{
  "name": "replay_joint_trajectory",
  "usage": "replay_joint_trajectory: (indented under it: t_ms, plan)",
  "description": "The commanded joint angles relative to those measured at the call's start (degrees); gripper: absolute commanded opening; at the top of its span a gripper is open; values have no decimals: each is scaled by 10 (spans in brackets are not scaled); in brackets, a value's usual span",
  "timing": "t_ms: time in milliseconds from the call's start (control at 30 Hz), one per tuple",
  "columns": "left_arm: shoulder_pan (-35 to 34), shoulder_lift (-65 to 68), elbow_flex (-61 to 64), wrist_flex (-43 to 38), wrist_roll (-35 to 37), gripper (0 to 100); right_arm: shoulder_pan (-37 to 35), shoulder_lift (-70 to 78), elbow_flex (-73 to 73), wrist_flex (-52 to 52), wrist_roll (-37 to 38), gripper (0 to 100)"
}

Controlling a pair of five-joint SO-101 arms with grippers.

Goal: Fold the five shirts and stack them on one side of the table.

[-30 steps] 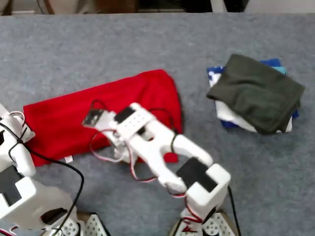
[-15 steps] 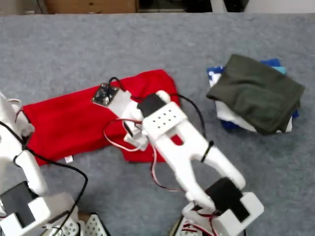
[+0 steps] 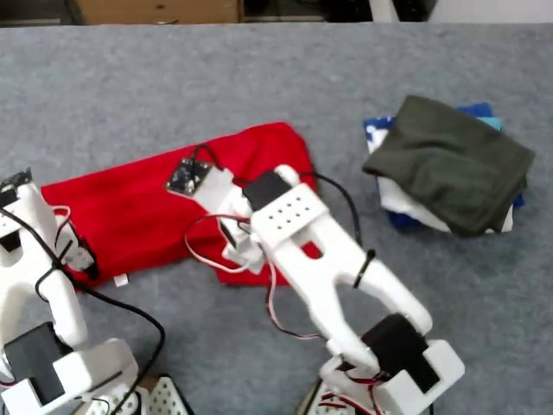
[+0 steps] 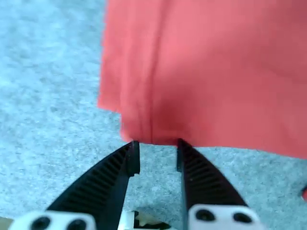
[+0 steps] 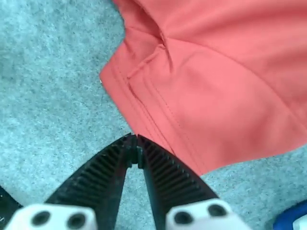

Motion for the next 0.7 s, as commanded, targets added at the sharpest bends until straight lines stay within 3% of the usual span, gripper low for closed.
replay_joint_trajectory:
  t_ms: [0,300,533,667]
  plan:
    - [-33,-21,-12,1,-7,160,12,-29,1,-2,3,2]
    - [-56,-14,21,-58,-15,159,11,-29,1,-2,2,2]
    - [-56,-14,73,-131,-14,23,13,-30,1,-2,2,2]
    - [-56,-14,81,-136,-14,19,13,-30,1,-2,2,2]
